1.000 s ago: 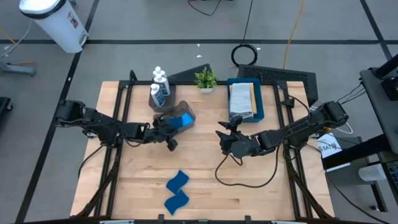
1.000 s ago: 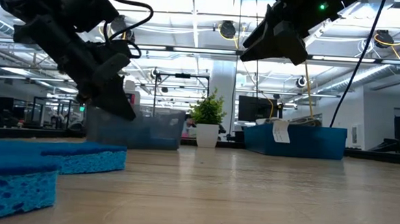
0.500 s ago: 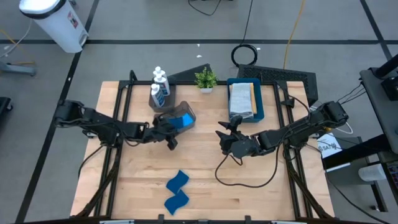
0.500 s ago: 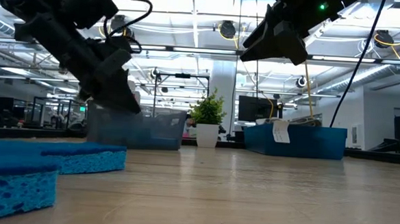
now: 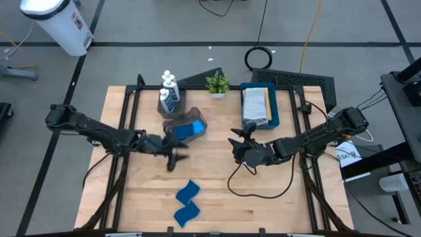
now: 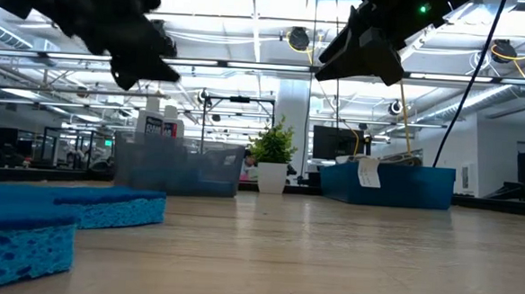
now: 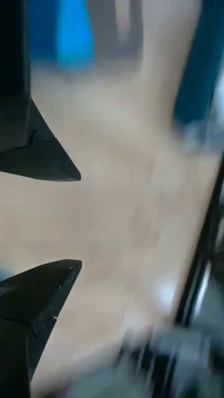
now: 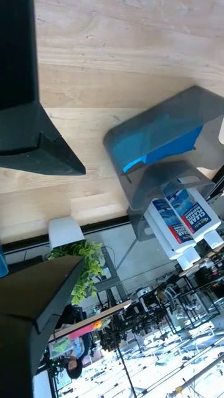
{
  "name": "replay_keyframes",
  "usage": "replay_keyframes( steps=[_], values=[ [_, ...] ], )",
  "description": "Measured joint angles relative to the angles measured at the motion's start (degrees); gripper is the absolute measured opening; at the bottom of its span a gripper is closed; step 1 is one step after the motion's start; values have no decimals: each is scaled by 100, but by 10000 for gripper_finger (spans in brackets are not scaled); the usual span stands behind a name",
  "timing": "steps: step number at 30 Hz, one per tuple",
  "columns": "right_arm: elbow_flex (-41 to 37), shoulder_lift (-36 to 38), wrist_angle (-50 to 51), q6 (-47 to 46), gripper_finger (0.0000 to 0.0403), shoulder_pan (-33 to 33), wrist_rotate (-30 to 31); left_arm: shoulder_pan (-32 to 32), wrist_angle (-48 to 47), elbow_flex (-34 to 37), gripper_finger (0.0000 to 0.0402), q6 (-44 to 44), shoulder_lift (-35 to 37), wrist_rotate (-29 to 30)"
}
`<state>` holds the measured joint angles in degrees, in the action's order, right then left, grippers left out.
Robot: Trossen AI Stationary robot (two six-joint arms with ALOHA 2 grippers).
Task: Pick & Place Kitchen Items
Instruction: Put the blue sponge into the bottom black bin
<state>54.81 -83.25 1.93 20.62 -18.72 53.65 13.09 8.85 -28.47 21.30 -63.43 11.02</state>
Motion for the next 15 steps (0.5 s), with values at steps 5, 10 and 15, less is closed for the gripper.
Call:
replay_keyframes(
  steps=[5,10,15],
  values=[
    [0,0,0,0,196,-1,0,889,351,-5,223,-552,-401,-1372],
    [0,0,-20,0,196,0,0,1808,1247,-57,223,-1029,-1467,-1406],
    [0,0,-46,-25,196,0,2,2222,911,-789,223,-966,-2435,-1226]
  ],
)
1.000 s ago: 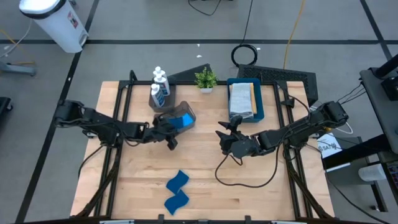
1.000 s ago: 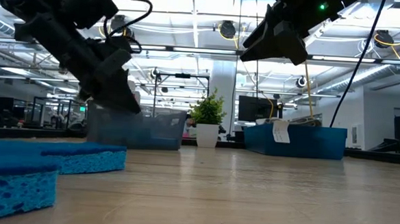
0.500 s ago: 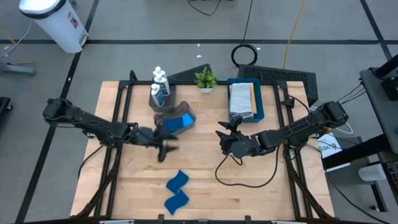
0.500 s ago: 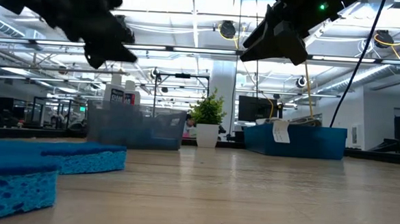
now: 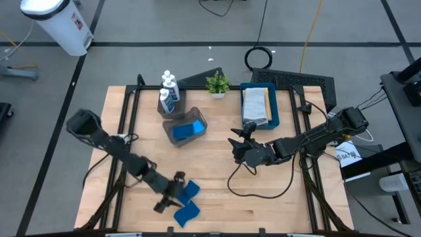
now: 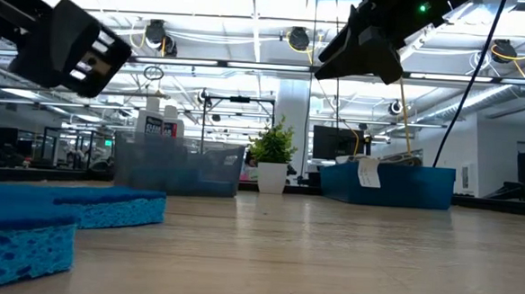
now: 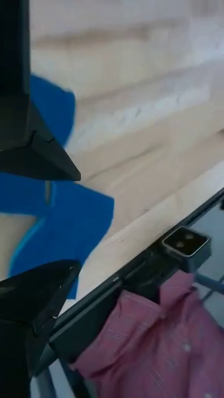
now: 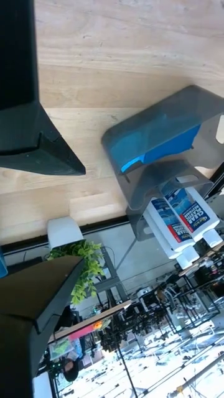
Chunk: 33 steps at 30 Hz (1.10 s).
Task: Pick & Place Kitchen Items
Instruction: Put the blue sponge into the bottom black bin
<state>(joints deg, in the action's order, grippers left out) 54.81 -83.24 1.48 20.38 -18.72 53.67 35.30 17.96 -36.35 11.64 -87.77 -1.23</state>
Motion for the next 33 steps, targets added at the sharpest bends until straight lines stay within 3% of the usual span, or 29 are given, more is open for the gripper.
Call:
replay_keyframes(
  steps=[6,10,16,21,25,29,33],
  values=[
    [0,0,-1,-13,196,-2,0,221,-1171,-1097,223,41,-938,146],
    [0,0,-10,-15,196,-2,-1,232,-1939,-1368,223,424,-1357,342],
    [2,0,-43,-19,196,-11,0,117,-2011,-1401,223,545,-1586,699],
    [2,0,-43,-153,196,-26,0,-213,-2006,-1384,223,-354,-1562,1994],
    [4,0,-42,-214,196,-42,2,-608,-1808,-1371,223,-829,-1540,2615],
    [4,0,-42,-214,196,-59,2,-1083,-1334,-1367,223,-1225,-1545,2874],
    [4,0,-42,-290,196,-59,2,-1356,-1072,-1377,223,-934,-1300,2748]
  ],
)
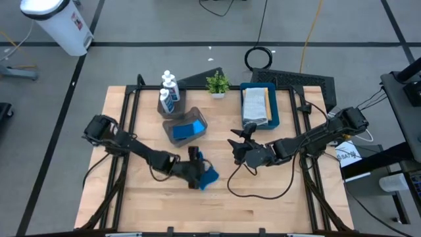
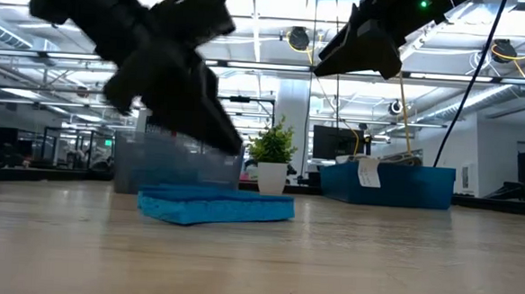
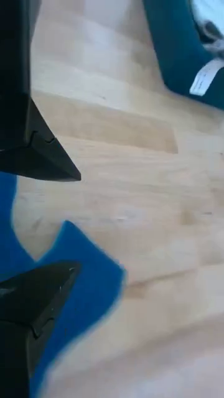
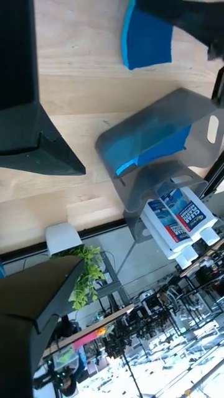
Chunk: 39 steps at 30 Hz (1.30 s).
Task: Pick & Place Kitchen Items
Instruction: Put the blue sponge into the bottom black bin
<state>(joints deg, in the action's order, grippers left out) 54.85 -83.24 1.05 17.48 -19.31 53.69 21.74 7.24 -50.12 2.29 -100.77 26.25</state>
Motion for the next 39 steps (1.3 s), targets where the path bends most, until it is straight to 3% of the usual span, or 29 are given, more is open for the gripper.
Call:
replay_keyframes(
  steps=[3,6,9,16,22,26,30,39],
  values=[
    [0,0,7,-119,196,2,-70,-76,-233,-10,223,513,437,-472],
    [0,0,-19,-185,196,7,-524,-83,-605,-14,223,889,985,-958],
    [0,0,-85,-244,196,7,-1027,-61,-900,66,223,1098,1600,-1066],
    [0,0,-341,-414,196,9,-1766,61,-522,1079,223,818,3199,-156],
    [2,-401,-833,-1276,196,156,-3682,76,635,2302,223,1001,4416,865],
    [25,-1000,-1221,-1216,196,243,-4354,78,1275,2758,223,1048,4769,929],
    [163,-1659,-1248,-1261,196,432,-4589,78,1408,2898,223,1049,4876,930],
    [878,-2666,-1104,-2757,196,986,-5449,74,1403,2913,223,1018,4775,930]
  ],
)
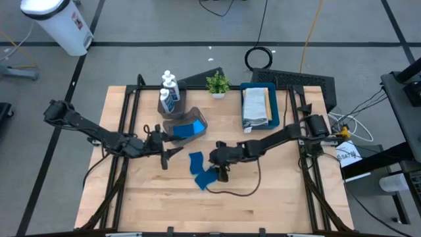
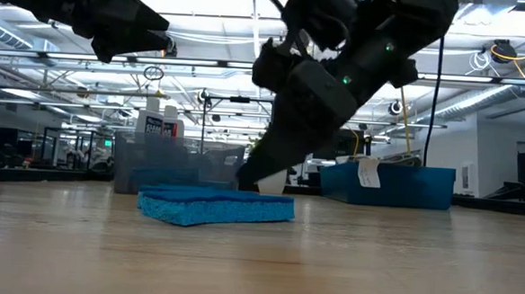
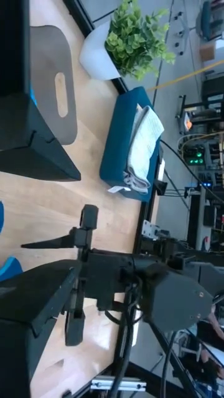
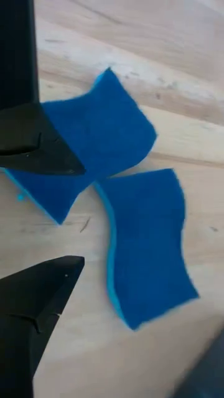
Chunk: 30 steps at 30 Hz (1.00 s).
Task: Pick & Place Kitchen Items
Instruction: Put the blue sponge into the bottom black bin
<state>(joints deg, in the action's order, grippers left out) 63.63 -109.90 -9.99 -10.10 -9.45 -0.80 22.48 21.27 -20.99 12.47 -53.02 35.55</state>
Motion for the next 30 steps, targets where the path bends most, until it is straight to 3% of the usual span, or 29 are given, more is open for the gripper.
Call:
replay_keyframes(
  steps=[7,16,25,30],
  values=[
    [11,-160,247,-111,197,11,-158,0,-13,0,223,0,-24,0],
    [7,-150,408,-572,197,-7,-1364,0,-6,0,223,11,-24,-2],
    [11,-230,549,-273,196,0,-1300,0,-6,0,223,13,-24,-2],
    [-48,-233,738,43,170,2,-1298,0,-6,0,223,13,-24,-2]
  ],
)
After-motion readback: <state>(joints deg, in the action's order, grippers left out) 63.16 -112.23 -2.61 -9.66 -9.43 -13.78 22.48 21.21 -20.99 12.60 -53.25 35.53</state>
